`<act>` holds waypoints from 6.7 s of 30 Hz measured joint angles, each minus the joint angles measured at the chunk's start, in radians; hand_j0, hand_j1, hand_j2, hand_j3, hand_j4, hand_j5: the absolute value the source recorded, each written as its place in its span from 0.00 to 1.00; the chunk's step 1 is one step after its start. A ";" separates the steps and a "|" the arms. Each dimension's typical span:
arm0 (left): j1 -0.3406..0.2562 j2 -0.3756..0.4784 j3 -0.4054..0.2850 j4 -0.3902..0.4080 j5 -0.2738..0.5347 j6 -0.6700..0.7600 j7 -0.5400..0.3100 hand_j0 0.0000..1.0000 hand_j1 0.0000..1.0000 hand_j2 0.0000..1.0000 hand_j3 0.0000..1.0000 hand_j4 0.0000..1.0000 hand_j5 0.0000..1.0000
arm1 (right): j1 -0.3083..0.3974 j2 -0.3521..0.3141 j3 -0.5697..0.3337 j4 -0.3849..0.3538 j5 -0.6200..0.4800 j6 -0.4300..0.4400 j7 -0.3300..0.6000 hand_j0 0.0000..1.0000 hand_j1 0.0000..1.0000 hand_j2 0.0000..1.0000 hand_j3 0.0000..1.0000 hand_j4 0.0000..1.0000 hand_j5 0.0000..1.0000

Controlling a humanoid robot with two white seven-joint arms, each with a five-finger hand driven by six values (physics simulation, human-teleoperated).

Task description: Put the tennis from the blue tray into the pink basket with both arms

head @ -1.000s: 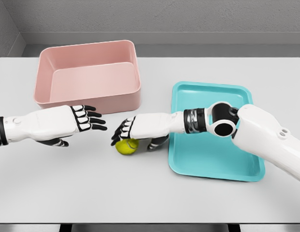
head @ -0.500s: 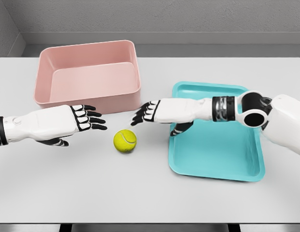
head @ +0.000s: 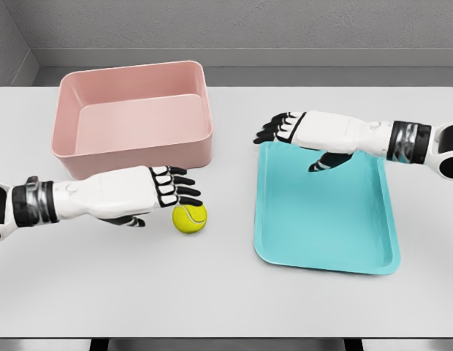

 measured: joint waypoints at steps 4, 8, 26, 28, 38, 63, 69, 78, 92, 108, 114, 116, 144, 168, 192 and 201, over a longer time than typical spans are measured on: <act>-0.003 -0.048 -0.010 0.002 -0.050 0.000 -0.005 1.00 1.00 1.00 1.00 1.00 1.00 | 0.003 -0.031 -0.006 0.003 0.000 0.000 -0.033 1.00 1.00 1.00 1.00 1.00 1.00; -0.003 -0.083 -0.019 0.028 -0.073 0.000 -0.012 1.00 1.00 1.00 1.00 1.00 1.00 | 0.003 -0.048 -0.008 0.006 0.000 0.000 -0.041 1.00 1.00 1.00 1.00 1.00 1.00; -0.017 -0.129 -0.020 0.125 0.006 0.000 -0.059 1.00 1.00 1.00 1.00 1.00 1.00 | 0.018 -0.080 -0.009 0.035 -0.001 0.000 -0.044 1.00 1.00 1.00 1.00 1.00 1.00; -0.017 -0.142 -0.020 0.150 0.006 0.000 -0.061 1.00 1.00 1.00 1.00 1.00 1.00 | 0.018 -0.081 -0.009 0.035 -0.001 0.000 -0.044 1.00 1.00 1.00 1.00 1.00 1.00; -0.009 -0.177 -0.022 0.189 -0.003 0.000 -0.065 1.00 1.00 1.00 1.00 1.00 1.00 | 0.017 -0.083 -0.009 0.035 -0.001 0.000 -0.044 1.00 1.00 1.00 1.00 1.00 1.00; 0.005 -0.182 -0.044 0.192 -0.007 0.000 -0.065 1.00 1.00 1.00 1.00 1.00 1.00 | 0.067 -0.183 -0.117 0.087 -0.065 0.000 -0.044 1.00 1.00 1.00 1.00 1.00 1.00; 0.005 -0.182 -0.045 0.191 -0.007 0.000 -0.064 1.00 1.00 1.00 1.00 1.00 1.00 | 0.067 -0.185 -0.118 0.086 -0.065 0.000 -0.044 1.00 1.00 1.00 1.00 1.00 1.00; 0.005 -0.182 -0.045 0.189 -0.006 0.000 -0.086 1.00 1.00 1.00 1.00 1.00 1.00 | 0.067 -0.191 -0.118 0.087 -0.065 0.000 -0.044 1.00 1.00 1.00 1.00 1.00 1.00; 0.006 -0.181 -0.043 0.187 0.004 0.000 -0.095 0.68 0.68 0.68 0.68 0.68 0.68 | 0.072 -0.198 -0.125 0.088 -0.065 0.000 -0.044 1.00 1.00 1.00 1.00 1.00 1.00; 0.009 -0.174 -0.034 0.168 0.010 -0.001 -0.095 0.56 0.56 0.56 0.56 0.56 0.56 | 0.089 -0.207 -0.139 0.088 -0.065 0.000 -0.044 1.00 1.00 1.00 1.00 1.00 1.00; 0.003 -0.148 -0.010 0.126 0.033 -0.001 -0.095 0.56 0.56 0.56 0.56 0.56 0.56 | 0.089 -0.211 -0.147 0.087 -0.065 0.000 -0.044 1.00 1.00 1.00 1.00 1.00 1.00; 0.002 -0.139 0.001 0.116 0.040 -0.001 -0.095 0.56 0.56 0.56 0.56 0.56 0.56 | 0.087 -0.211 -0.148 0.087 -0.065 0.000 -0.044 1.00 1.00 1.00 1.00 1.00 1.00; -0.089 -0.070 0.086 0.111 0.141 -0.001 -0.096 0.56 0.56 0.56 0.56 0.56 0.56 | 0.087 -0.211 -0.150 0.087 -0.065 0.000 -0.044 1.00 1.00 1.00 1.00 1.00 1.00; -0.132 -0.048 0.145 0.174 0.161 -0.001 -0.101 0.55 0.55 0.55 0.55 0.55 0.55 | 0.089 -0.210 -0.150 0.087 -0.065 0.000 -0.044 1.00 1.00 1.00 1.00 1.00 1.00; -0.155 -0.096 0.182 0.341 0.151 -0.001 -0.104 0.55 0.55 0.55 0.55 0.55 0.55 | 0.089 -0.210 -0.150 0.087 -0.065 0.000 -0.044 1.00 1.00 1.00 1.00 1.00 1.00; -0.153 -0.130 0.215 0.415 0.146 -0.001 -0.106 0.55 0.55 0.55 0.55 0.55 0.55 | 0.089 -0.210 -0.150 0.087 -0.065 0.000 -0.044 1.00 1.00 1.00 1.00 1.00 1.00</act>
